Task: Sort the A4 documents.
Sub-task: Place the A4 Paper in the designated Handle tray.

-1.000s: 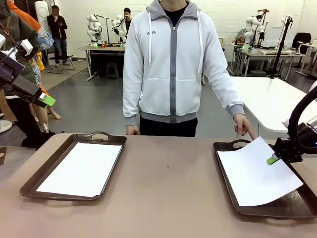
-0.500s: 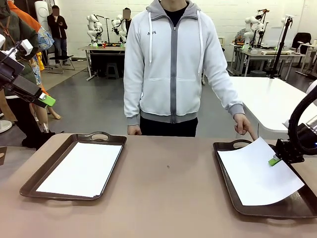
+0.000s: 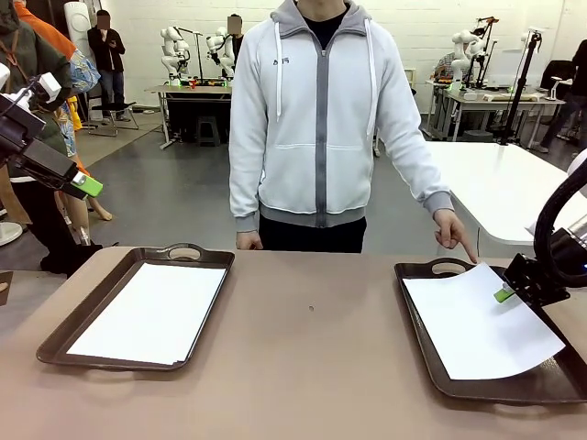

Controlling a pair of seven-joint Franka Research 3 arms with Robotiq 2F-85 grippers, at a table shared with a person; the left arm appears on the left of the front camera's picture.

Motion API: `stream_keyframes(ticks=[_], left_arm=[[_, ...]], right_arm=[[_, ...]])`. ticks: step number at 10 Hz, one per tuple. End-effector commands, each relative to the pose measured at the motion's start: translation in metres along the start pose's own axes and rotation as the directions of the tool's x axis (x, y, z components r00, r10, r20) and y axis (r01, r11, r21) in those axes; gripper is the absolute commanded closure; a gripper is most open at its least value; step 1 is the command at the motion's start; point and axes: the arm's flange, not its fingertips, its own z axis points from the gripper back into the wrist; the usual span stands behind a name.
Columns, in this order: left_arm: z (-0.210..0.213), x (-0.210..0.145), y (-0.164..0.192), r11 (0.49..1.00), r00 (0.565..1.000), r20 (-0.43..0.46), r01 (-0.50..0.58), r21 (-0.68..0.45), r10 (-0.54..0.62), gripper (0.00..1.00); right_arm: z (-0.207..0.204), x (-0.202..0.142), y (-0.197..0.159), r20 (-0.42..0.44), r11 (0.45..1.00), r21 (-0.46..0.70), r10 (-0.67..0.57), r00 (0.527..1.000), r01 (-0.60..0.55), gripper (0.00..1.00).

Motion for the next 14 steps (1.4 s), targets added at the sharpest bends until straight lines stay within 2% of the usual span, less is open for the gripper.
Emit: stream_keyframes(ticks=[1,2,3,4,5,6,9,10,14], left_arm=[[0.000,0.000,-0.001,1.000,1.000,-0.002,0.001,-0.004,-0.001,0.00],[0.000,0.000,-0.001,1.000,1.000,-0.002,0.001,-0.004,-0.001,0.00],[0.000,0.000,-0.001,1.000,1.000,-0.002,0.001,-0.004,-0.001,0.00],[0.000,0.000,-0.001,1.000,1.000,-0.002,0.001,-0.004,-0.001,0.00],[0.000,0.000,-0.001,1.000,1.000,-0.002,0.001,-0.004,-0.001,0.00],[0.000,0.000,-0.001,1.000,1.000,-0.002,0.001,-0.004,-0.001,0.00],[0.000,0.000,-0.001,1.000,1.000,-0.002,0.001,-0.004,-0.001,0.00],[0.000,0.000,-0.001,1.000,1.000,-0.002,0.001,-0.004,-0.001,0.00],[0.000,0.000,-0.001,1.000,1.000,-0.002,0.001,-0.004,-0.001,0.00]], right_arm=[[-0.002,-0.009,0.004,0.028,0.999,-0.022,-0.029,0.999,0.030,0.39],[0.000,-0.010,0.003,0.042,0.999,-0.035,-0.038,0.998,0.039,0.35],[0.004,-0.012,0.002,0.065,0.996,-0.072,-0.046,0.997,0.050,0.23],[0.008,-0.014,0.002,0.089,0.993,-0.099,-0.054,0.995,0.063,0.18],[0.012,-0.016,0.002,0.102,0.990,-0.117,-0.061,0.993,0.073,0.06],[0.016,-0.018,0.001,0.109,0.988,-0.128,-0.071,0.992,0.084,0.02],[0.019,-0.022,0.002,0.120,0.982,-0.150,-0.097,0.988,0.115,0.00],[0.021,-0.014,-0.002,0.117,0.992,-0.108,-0.054,0.992,0.067,0.00],[0.021,-0.014,-0.002,0.117,0.992,-0.108,-0.054,0.992,0.067,0.00]])
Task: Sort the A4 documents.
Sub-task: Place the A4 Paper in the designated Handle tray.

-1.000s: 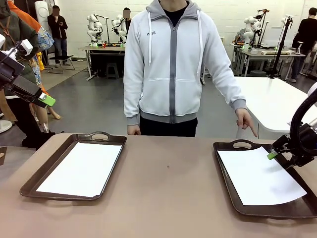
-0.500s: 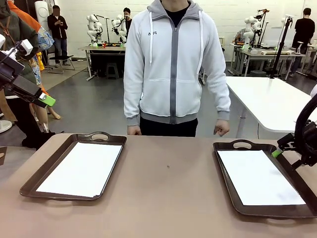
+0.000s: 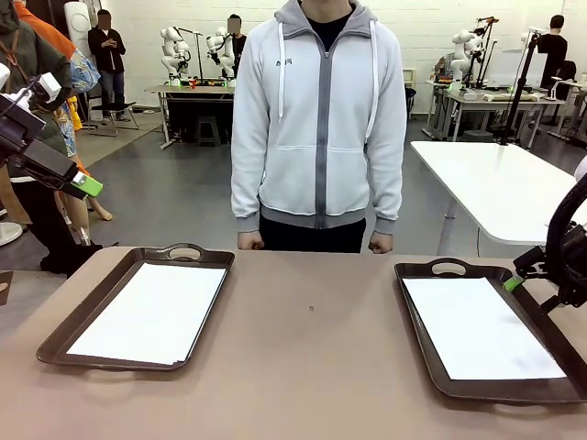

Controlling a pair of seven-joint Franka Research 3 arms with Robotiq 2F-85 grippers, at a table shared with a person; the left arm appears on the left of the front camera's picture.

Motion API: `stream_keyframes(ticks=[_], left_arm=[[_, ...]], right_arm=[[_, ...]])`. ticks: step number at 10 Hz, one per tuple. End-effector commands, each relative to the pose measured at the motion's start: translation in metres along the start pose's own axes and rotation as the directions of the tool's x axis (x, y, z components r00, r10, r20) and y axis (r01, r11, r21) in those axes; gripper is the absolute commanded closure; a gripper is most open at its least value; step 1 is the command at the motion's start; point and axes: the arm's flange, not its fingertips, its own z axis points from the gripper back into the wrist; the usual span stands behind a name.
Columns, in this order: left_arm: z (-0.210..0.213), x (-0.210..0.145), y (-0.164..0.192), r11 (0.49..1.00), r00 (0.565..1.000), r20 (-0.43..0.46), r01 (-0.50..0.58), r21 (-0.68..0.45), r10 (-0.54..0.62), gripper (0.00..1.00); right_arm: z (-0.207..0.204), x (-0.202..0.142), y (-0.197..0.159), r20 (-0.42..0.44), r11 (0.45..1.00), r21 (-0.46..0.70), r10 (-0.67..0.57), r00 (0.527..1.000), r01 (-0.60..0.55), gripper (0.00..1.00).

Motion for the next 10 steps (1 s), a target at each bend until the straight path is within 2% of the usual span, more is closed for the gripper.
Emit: stream_keyframes(ticks=[1,10], left_arm=[[-0.0001,-0.0003,-0.0007,1.000,1.000,-0.002,0.001,-0.004,-0.001,0.00],[-0.0001,-0.0003,-0.0007,1.000,1.000,-0.002,0.001,-0.004,-0.001,0.00]], right_arm=[[-0.0006,0.0014,0.0000,0.001,1.000,0.010,0.008,1.000,-0.008,0.00],[-0.0006,0.0014,0.0000,0.001,1.000,0.010,0.008,1.000,-0.008,0.00]])
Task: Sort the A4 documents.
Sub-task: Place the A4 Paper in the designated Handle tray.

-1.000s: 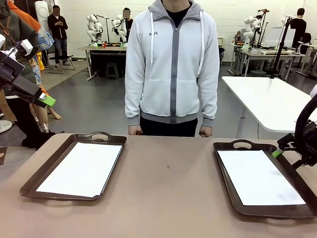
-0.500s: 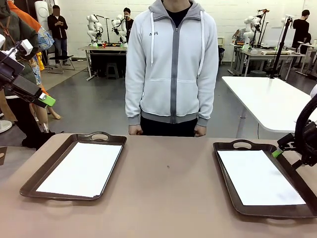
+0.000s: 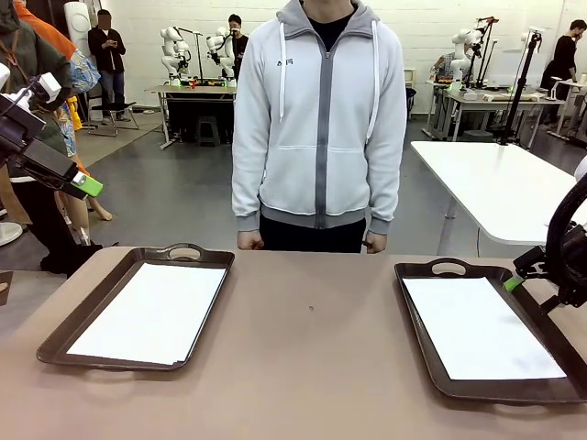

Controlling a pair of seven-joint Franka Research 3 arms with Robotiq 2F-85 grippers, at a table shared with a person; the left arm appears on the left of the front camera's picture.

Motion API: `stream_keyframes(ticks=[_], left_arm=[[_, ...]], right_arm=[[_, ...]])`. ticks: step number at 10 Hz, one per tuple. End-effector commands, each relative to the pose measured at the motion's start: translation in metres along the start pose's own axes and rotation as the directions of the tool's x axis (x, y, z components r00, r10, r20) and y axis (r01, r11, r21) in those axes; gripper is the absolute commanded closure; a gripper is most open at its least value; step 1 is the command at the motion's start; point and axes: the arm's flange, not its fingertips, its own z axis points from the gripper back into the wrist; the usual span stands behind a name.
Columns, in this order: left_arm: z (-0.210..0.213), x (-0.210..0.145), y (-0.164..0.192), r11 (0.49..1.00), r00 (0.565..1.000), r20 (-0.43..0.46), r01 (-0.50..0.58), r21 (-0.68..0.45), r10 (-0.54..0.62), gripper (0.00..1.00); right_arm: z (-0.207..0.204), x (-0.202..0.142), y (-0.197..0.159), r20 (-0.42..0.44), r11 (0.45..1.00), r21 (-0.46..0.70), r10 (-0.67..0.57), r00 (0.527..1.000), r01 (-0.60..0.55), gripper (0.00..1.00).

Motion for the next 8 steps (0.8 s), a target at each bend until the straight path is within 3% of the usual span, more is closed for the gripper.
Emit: stream_keyframes(ticks=[1,4,6,8], left_arm=[[0.000,0.000,-0.001,1.000,1.000,-0.002,0.001,-0.004,-0.001,0.00],[0.000,0.000,-0.001,1.000,1.000,-0.002,0.001,-0.004,-0.001,0.00],[0.000,0.000,-0.001,1.000,1.000,-0.002,0.001,-0.004,-0.001,0.00],[0.000,0.000,-0.001,1.000,1.000,-0.002,0.001,-0.004,-0.001,0.00]], right_arm=[[-0.001,0.001,0.000,0.001,1.000,0.010,0.008,1.000,-0.008,0.00],[0.000,0.000,0.000,0.000,1.000,0.000,0.000,1.000,0.000,0.00],[0.005,-0.003,0.051,0.042,0.973,-0.059,0.226,0.973,-0.223,0.00],[0.020,0.001,0.113,0.061,0.893,-0.064,0.449,0.891,-0.446,0.00]])
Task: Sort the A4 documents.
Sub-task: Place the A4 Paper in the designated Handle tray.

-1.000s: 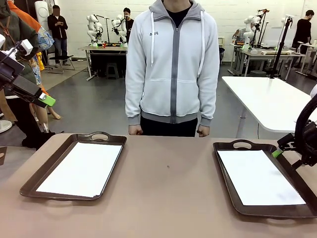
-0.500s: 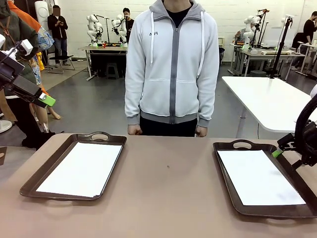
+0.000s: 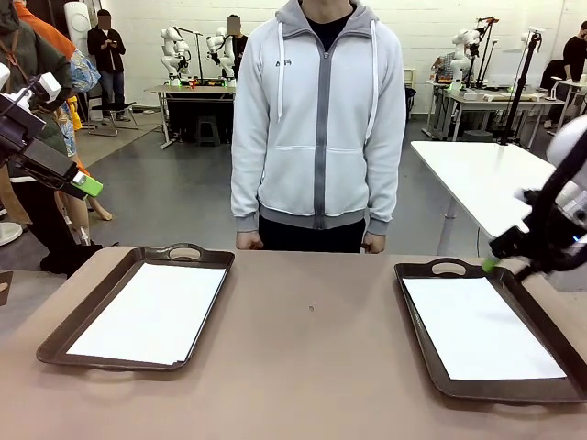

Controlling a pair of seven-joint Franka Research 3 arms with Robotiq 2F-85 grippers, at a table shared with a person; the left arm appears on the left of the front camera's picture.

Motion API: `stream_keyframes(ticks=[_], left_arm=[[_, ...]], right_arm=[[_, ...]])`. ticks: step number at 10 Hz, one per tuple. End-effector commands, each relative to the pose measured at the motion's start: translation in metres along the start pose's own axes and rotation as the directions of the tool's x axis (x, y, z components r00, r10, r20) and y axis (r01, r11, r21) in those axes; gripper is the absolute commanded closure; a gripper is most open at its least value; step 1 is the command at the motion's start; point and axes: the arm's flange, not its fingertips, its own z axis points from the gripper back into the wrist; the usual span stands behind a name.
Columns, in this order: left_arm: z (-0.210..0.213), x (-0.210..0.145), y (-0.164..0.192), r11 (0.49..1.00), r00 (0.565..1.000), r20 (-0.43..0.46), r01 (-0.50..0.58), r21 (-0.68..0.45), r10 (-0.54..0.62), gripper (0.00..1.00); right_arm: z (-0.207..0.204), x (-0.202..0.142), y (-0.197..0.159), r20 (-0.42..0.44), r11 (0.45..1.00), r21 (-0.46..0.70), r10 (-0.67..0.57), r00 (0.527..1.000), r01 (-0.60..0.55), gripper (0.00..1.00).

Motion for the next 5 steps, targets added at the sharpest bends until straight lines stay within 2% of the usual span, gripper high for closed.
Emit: stream_keyframes(ticks=[1,2,3,5], left_arm=[[0.000,-0.001,-0.001,1.000,1.000,-0.002,0.000,-0.004,0.000,0.00],[0.000,-0.001,-0.001,1.000,1.000,-0.002,0.000,-0.004,0.000,0.00],[0.000,-0.001,-0.001,1.000,1.000,-0.002,0.000,-0.004,0.000,0.00],[0.000,-0.001,-0.001,1.000,1.000,-0.002,0.000,-0.004,0.000,0.00]], right_arm=[[0.015,0.012,0.045,0.056,0.970,0.023,0.239,0.969,-0.240,0.00],[0.024,0.016,0.075,0.080,0.921,0.051,0.382,0.921,-0.386,0.00],[0.032,0.012,0.098,0.107,0.874,0.068,0.473,0.875,-0.481,0.00],[0.053,-0.007,0.127,0.171,0.796,0.112,0.574,0.801,-0.595,0.00]])
